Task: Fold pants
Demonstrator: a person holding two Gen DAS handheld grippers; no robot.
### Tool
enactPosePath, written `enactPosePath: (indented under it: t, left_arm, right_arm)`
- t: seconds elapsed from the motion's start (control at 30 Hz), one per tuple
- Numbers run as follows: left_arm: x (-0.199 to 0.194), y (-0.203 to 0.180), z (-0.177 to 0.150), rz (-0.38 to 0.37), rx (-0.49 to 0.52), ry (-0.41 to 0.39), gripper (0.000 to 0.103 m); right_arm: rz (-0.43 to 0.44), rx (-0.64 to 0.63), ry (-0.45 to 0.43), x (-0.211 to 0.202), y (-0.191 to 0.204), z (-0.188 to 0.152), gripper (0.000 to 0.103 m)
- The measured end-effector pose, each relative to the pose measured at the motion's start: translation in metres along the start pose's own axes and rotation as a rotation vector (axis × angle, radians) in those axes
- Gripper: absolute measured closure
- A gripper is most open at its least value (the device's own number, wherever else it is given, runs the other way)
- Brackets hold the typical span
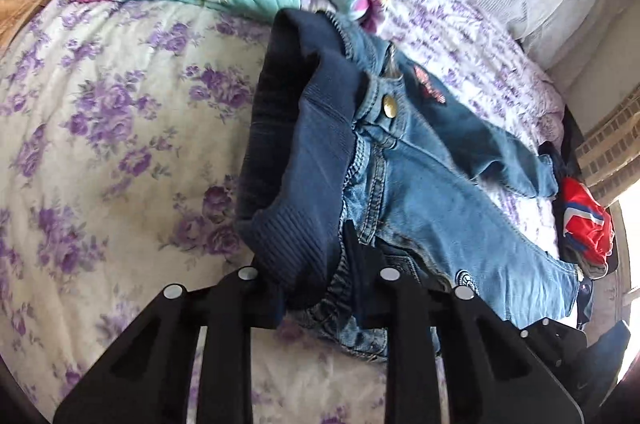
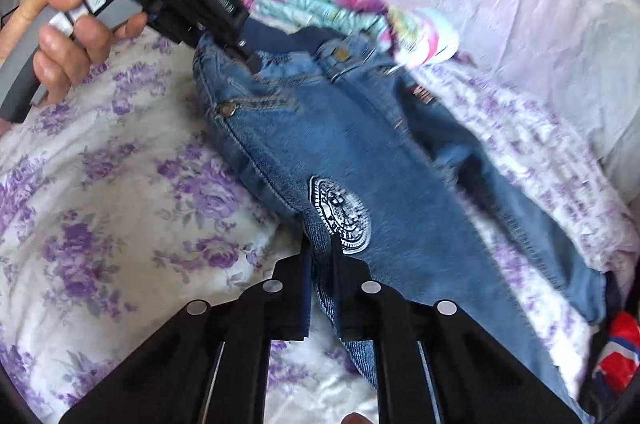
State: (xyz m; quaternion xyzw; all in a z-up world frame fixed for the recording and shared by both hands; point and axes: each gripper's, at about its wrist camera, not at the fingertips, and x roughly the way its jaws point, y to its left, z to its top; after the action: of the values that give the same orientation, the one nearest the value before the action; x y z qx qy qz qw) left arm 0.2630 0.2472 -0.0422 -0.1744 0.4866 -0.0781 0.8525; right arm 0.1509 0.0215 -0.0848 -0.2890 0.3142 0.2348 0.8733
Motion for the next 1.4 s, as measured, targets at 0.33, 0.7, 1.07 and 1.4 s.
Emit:
enactPosePath:
  t: [0.33,0.7,1.07,1.4]
  left_arm:
    - [-0.090,0.025,-0.081,-0.043,-0.016,-0.124,0.082]
    - [-0.115,0.069,-0.173,0.017,-0.122,-0.196,0.080]
    - [-0.164,0.031,-0.197,0.412,0.026,-0.418,0.016]
    - [-0.108,-0.094,-0.194,-0.018,0.247,-0.327,0.005]
  right_arm:
    - [0.100,-0.048,-0.093,-0.084,0.033,-0.004,0.094]
    - [0.210,-0.064,-0.086,-0.106,0.093,-0.032,0.091]
    - [-0.025,0.436,-0.120,-0.160,-0.034,-0.112,0.013]
    - [-0.197,1.183,-0.032,-0.187,-0.177,-0.264,0.013]
